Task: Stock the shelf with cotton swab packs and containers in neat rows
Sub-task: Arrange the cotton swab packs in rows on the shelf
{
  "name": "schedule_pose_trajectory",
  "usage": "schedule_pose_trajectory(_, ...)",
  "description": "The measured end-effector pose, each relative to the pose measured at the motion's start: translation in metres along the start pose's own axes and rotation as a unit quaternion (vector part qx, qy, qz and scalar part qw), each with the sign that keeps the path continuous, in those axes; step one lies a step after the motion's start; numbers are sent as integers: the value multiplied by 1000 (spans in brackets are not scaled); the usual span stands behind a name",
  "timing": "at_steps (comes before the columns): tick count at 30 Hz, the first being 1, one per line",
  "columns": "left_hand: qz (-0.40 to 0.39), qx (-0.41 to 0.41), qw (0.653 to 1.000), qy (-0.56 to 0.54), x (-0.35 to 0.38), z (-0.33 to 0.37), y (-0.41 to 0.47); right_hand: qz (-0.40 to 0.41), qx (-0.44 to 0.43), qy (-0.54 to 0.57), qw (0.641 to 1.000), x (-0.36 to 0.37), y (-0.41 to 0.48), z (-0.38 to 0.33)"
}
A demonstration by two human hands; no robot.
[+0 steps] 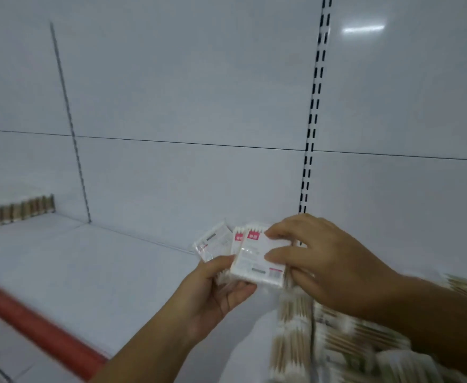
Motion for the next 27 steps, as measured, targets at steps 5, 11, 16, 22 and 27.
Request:
schedule_pose_trajectory(5, 17, 48, 999, 5, -53, 40, -43, 3, -60, 57, 997, 40, 55, -33)
schedule_pose_trajectory(11, 114, 134, 981, 87, -155, 115, -102, 42, -29, 157, 986, 106, 161, -91)
schedule_pose_trajectory(16, 150, 148, 971, 113, -261, 178, -164, -57, 186, 464, 864, 172, 260, -148)
schedule_pose_trajectory(22, 189, 146, 965, 111, -368, 240, -188, -113, 198, 492, 840, 254, 351, -216)
schedule_pose_trajectory(27, 196, 147, 967, 67, -443, 274, -167, -79, 268, 581, 764, 318, 418, -227)
Point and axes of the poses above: each hand's wrist, its own y-axis towards the middle knuckle, its own x-axis out of the palm, z = x × y, the point moved 3 cm from there along y, towards the middle knuckle, and after that the axes turned 5 degrees about y, right-handed, at the moved point
